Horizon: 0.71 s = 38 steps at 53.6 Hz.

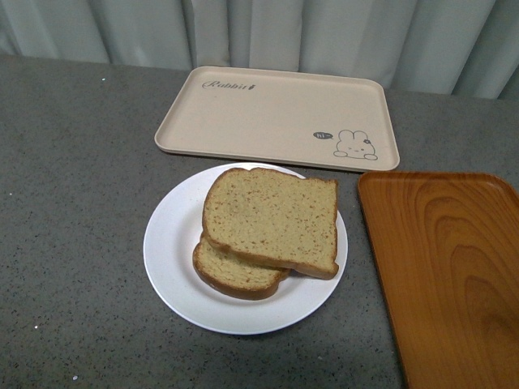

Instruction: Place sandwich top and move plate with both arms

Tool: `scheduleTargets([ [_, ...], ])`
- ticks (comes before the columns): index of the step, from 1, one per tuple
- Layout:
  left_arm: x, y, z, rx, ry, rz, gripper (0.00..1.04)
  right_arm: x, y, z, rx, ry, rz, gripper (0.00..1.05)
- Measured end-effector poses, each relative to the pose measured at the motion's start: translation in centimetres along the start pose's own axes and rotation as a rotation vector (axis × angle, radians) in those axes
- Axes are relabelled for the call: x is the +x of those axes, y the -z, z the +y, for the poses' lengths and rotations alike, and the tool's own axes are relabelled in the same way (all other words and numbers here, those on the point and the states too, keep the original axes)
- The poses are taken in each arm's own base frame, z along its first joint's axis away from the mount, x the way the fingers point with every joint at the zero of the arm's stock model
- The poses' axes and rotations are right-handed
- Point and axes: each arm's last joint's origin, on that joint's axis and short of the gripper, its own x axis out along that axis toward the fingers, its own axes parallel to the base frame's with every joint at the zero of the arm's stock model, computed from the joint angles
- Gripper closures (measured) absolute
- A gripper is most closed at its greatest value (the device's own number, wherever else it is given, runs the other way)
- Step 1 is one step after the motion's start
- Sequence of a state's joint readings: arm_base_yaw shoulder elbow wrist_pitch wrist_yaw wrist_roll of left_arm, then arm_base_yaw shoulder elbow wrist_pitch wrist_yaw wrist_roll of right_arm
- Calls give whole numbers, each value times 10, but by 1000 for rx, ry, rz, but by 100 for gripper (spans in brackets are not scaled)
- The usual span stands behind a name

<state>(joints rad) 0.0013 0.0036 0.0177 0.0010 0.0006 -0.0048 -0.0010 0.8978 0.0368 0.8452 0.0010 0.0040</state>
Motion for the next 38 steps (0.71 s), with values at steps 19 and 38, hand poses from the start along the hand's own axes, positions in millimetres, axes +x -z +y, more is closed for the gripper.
scheduleTargets([
  [19, 0, 0, 0, 0, 0, 0, 6, -21, -2, 0, 0, -1, -6, 104],
  [38, 0, 0, 0, 0, 0, 0, 6, -33, -6, 0, 0, -2, -21, 104],
])
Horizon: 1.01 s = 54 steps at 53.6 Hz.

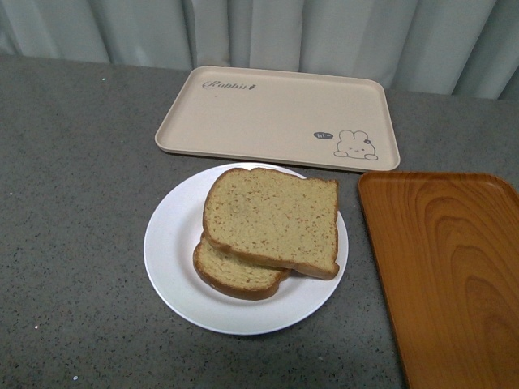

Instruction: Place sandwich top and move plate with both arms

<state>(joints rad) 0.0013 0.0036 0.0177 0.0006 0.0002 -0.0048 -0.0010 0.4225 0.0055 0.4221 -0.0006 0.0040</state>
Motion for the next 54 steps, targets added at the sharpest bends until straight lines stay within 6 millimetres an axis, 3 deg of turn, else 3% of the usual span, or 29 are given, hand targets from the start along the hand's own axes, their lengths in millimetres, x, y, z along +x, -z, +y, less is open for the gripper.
scheduleTargets([
  [54, 0, 0, 0, 0, 0, 0, 6, -27, 2, 0, -1, 0, 1, 104],
])
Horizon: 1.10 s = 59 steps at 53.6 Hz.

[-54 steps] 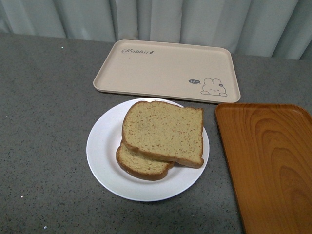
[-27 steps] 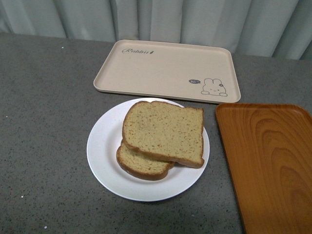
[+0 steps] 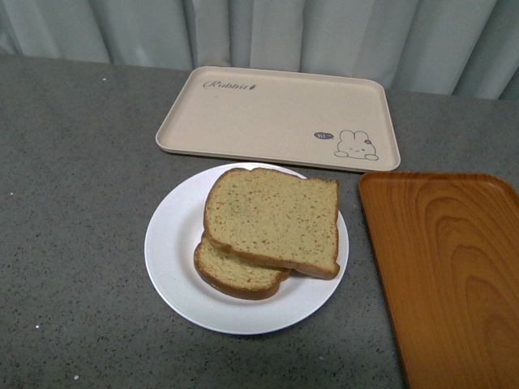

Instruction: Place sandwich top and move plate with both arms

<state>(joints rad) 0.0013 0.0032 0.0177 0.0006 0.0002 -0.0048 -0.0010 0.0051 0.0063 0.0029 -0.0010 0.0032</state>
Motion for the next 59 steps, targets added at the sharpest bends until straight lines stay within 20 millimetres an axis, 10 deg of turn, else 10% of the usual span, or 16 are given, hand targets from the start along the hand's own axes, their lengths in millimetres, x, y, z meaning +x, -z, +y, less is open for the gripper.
scheduleTargets([
  [11, 0, 2, 0, -29, -58, 40, 6, 0, 0, 0, -2, 0, 0, 96],
  [37, 56, 24, -7, -342, -172, 368, 6, 0, 0, 0, -1, 0, 0, 8],
  [59, 108, 70, -14, -559, -136, 555, 6, 0, 0, 0, -1, 0, 0, 9],
])
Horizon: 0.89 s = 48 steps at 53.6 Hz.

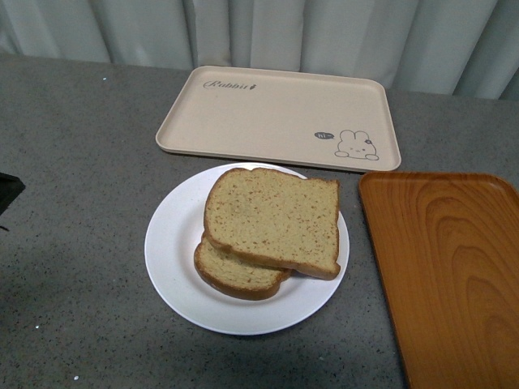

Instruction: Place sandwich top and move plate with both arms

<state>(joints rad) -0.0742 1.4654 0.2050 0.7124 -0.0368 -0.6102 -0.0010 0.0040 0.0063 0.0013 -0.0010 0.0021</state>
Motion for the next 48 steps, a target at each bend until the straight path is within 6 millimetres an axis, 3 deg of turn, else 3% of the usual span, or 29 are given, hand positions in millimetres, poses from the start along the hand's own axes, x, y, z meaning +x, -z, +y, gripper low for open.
scheduleTargets([
  [12, 38, 3, -11, -111, 32, 76, 6, 0, 0, 0, 0, 0, 0, 9],
  [24, 59, 11, -20, -155, 46, 114, 6, 0, 0, 0, 0, 0, 0, 9],
  [48, 80, 42, -31, -135, 71, 226, 6, 0, 0, 0, 0, 0, 0, 9],
])
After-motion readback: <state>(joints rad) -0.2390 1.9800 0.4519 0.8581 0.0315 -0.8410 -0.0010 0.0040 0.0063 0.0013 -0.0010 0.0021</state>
